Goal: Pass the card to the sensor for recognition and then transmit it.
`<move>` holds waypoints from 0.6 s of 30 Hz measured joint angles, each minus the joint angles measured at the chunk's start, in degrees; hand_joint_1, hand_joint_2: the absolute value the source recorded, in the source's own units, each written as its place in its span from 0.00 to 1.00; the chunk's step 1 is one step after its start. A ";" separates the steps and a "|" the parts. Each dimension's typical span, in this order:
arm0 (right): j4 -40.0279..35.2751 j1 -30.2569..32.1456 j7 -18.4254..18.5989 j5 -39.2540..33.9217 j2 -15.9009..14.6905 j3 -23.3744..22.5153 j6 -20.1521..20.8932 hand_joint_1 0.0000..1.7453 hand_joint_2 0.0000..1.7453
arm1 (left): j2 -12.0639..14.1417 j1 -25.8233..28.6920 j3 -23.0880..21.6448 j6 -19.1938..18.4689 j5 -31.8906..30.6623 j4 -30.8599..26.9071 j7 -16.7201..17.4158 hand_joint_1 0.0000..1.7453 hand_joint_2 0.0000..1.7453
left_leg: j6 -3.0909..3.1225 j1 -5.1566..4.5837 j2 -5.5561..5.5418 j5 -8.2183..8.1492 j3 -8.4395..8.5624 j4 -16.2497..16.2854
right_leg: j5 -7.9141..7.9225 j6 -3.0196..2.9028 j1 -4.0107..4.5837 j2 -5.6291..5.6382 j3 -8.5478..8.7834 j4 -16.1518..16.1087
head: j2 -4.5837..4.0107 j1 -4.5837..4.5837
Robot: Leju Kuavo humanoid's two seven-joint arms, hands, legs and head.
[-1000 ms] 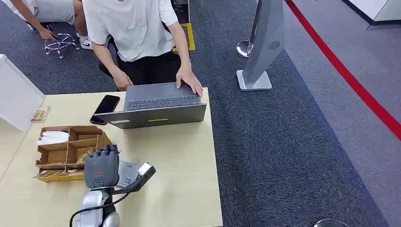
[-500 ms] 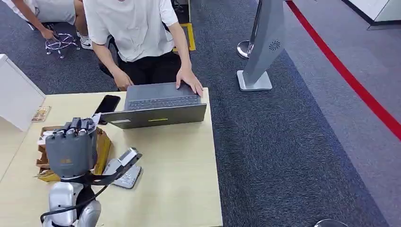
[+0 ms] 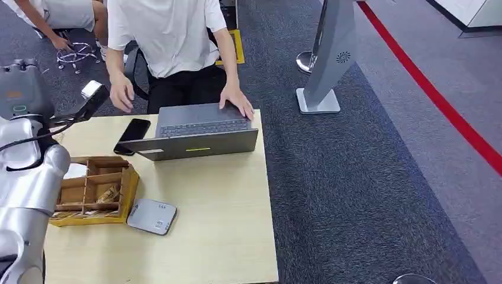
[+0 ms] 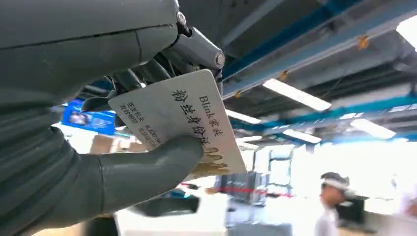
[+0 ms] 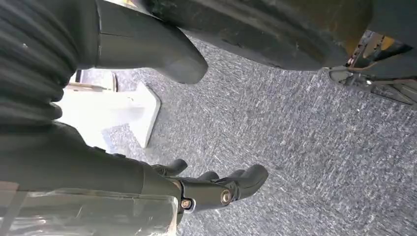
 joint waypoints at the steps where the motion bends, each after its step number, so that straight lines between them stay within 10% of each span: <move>1: 0.00 -0.09 0.18 0.09 -0.04 0.00 0.09 0.00 1.00 | 0.24 -0.89 0.13 -0.09 -0.24 2.21 0.44 1.00 1.00 | 0.00 0.00 0.00 0.00 -0.01 0.00 | 0.00 0.00 0.00 0.00 -0.01 0.00 | 0.00 -0.02; 15: -0.04 -0.31 1.99 0.59 -0.15 0.00 0.96 0.00 1.00 | 0.90 -4.16 0.24 -0.53 -1.66 13.98 1.73 1.00 1.00 | 0.00 0.00 0.00 -0.01 -0.12 0.00 | -0.01 0.00 0.00 -0.03 -0.12 -0.01 | 0.00 -0.02; 16: -0.09 -0.31 1.97 0.64 -0.17 0.00 1.03 0.00 1.00 | 0.90 -4.15 0.26 -0.46 -1.66 14.64 1.60 0.00 1.00 | 0.00 0.00 0.00 0.00 -0.13 0.00 | 0.00 0.00 0.00 -0.03 -0.12 -0.01 | 0.00 0.00; 18: -0.13 -0.31 1.75 0.74 -0.17 0.00 1.05 0.00 1.00 | 0.92 -4.15 0.26 -0.75 -1.73 15.31 1.38 0.00 1.00 | 0.00 0.00 0.00 0.00 -0.13 0.00 | 0.00 0.00 0.00 -0.03 -0.12 -0.01 | 0.00 0.00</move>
